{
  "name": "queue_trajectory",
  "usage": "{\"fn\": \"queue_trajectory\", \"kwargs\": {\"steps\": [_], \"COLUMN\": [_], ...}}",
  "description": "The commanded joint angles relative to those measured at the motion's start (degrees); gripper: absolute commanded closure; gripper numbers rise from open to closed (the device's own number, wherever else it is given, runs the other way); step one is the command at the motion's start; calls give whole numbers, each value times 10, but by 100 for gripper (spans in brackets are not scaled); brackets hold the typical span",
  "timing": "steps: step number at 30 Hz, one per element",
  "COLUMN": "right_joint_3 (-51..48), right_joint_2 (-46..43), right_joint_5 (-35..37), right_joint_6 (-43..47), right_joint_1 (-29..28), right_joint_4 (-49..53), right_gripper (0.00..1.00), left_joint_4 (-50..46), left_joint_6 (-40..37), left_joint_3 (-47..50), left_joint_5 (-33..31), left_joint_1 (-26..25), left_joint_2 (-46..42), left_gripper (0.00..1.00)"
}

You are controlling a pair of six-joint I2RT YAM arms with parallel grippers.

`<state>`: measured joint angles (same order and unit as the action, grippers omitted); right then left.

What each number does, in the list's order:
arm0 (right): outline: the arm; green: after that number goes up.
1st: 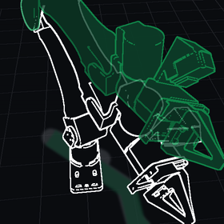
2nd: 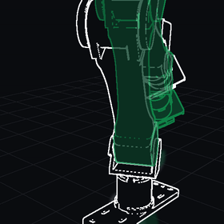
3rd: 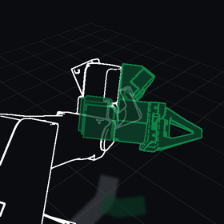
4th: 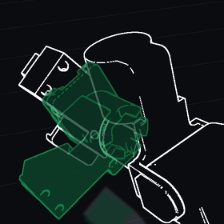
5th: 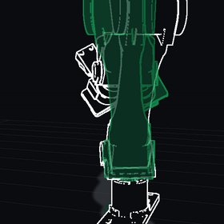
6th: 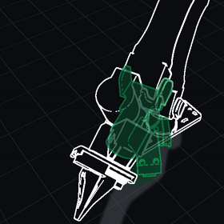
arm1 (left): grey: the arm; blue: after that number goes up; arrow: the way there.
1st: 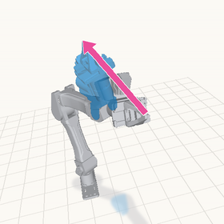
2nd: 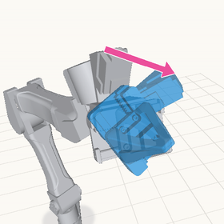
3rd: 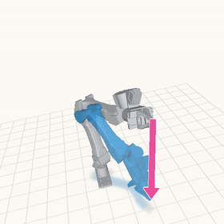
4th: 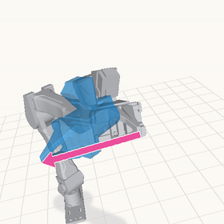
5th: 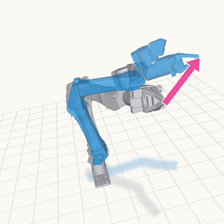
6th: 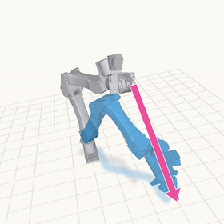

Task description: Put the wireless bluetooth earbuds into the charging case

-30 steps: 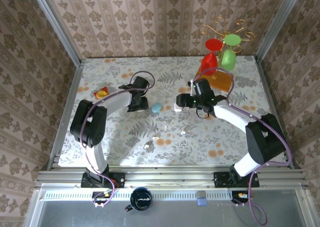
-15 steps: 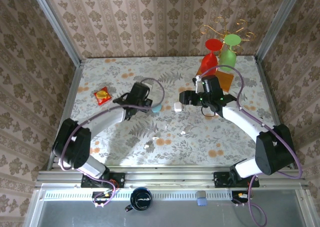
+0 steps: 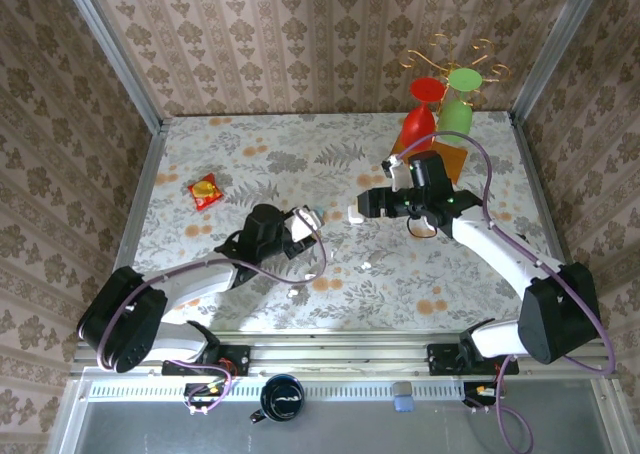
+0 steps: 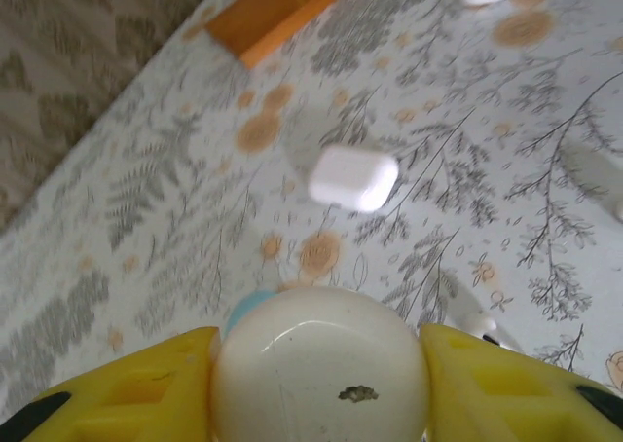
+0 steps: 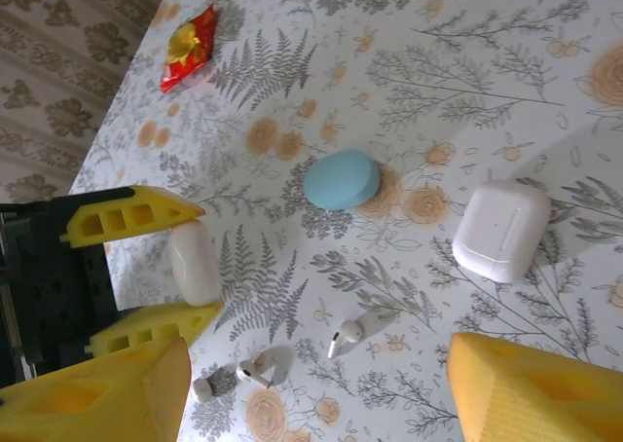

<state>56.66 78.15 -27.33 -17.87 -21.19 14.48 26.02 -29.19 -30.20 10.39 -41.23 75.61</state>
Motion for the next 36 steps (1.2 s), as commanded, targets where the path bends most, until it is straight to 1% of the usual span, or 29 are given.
{"fn": "queue_trajectory", "kwargs": {"steps": [1, 7, 8, 12, 16, 19, 22, 24, 27, 29, 31, 33, 35, 36], "right_joint_3": [-1, 3, 2, 8, 19, 22, 28, 32, 37, 41, 41, 39, 32, 27], "right_joint_2": [-8, 12, 30, 66, 91, 102, 105, 105, 108, 108, 107, 103, 94, 86], "right_joint_5": [-35, -38, -40, -44, -30, -30, -26, -26, -28, -26, -24, -20, -11, -8], "right_joint_6": [15, 11, 6, -3, -17, -27, -26, -22, -15, -9, -6, -1, 3, 5], "right_joint_1": [-13, -54, -62, -98, -112, -113, -113, -113, -113, -113, -113, -113, -112, -112], "right_joint_4": [-7, -28, -37, -56, -65, -74, -68, -64, -56, -49, -47, -49, -58, -69], "right_gripper": [28, 28, 28, 29, 32, 40, 44, 49, 63, 74, 82, 85, 86, 87], "left_joint_4": [75, 133, 138, 138, 137, 135, 130, 122, 128, 140, 150, 159, 169, 175], "left_joint_6": [-91, -102, -102, -105, -113, -116, -119, -122, -120, -115, -106, -95, -70, -49], "left_joint_3": [14, 27, 28, 28, 31, 34, 37, 37, 40, 46, 49, 52, 55, 56], "left_joint_5": [49, 61, 64, 68, 74, 79, 80, 80, 85, 85, 84, 84, 84, 82], "left_joint_1": [-9, -18, -20, -24, -30, -32, -32, -32, -32, -32, -32, -31, -29, -27], "left_joint_2": [-8, -1, -1, 3, 2, 0, -2, -1, -1, -2, -5, -6, -11, -15], "left_gripper": [59, 59, 59, 59, 59, 59, 58, 58, 57, 56, 55, 49, 40, 32]}}
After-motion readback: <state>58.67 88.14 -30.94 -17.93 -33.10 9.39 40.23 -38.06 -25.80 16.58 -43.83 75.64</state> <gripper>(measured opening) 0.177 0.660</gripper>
